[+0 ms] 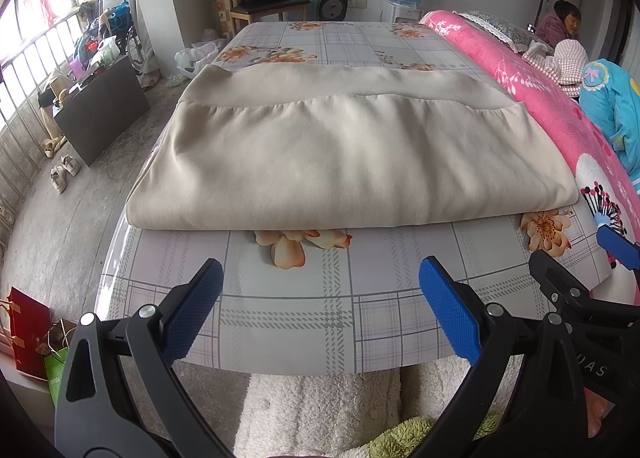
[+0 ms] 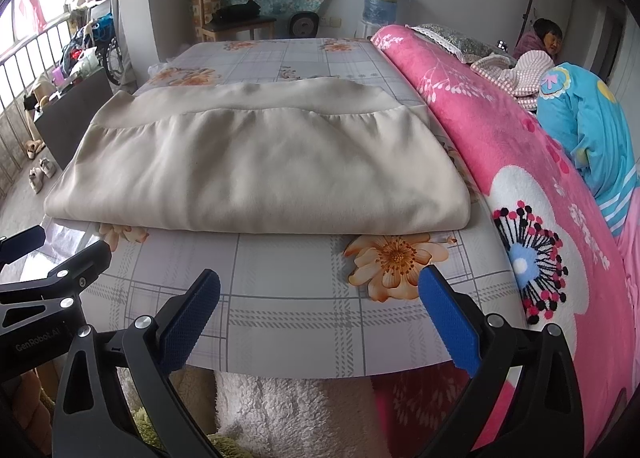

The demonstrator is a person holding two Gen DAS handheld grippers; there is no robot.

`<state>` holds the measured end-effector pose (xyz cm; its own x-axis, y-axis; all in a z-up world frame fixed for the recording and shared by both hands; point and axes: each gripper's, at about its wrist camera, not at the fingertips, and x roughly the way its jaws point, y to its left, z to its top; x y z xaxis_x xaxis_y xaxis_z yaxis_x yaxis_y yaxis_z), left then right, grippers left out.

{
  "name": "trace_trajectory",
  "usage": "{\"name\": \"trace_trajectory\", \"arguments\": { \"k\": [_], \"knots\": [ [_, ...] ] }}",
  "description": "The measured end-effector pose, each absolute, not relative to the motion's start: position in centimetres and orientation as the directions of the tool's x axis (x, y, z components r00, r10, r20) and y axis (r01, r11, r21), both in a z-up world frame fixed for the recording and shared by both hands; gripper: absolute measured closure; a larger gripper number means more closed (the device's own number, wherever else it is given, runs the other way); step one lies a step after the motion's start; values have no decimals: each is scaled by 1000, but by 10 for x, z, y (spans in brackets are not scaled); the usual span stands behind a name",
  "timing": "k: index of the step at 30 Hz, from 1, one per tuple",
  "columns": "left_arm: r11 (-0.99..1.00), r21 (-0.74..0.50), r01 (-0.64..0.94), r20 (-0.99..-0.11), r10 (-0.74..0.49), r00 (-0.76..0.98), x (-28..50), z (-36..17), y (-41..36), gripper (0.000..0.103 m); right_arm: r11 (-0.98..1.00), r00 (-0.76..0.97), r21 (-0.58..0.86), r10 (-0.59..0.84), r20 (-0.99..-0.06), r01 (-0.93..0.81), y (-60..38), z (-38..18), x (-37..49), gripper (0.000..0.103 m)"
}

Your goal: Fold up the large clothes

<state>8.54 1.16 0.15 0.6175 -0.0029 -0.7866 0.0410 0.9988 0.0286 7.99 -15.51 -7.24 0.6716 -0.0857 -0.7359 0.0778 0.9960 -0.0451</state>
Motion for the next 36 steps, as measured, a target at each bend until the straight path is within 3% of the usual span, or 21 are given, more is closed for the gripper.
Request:
{"name": "trace_trajectory", "arguments": {
  "k": [36],
  "knots": [
    [999, 30, 43, -786, -3, 619, 85, 1, 11, 8, 996, 665, -43, -83, -742, 76, -155, -76, 81, 6]
  ]
}}
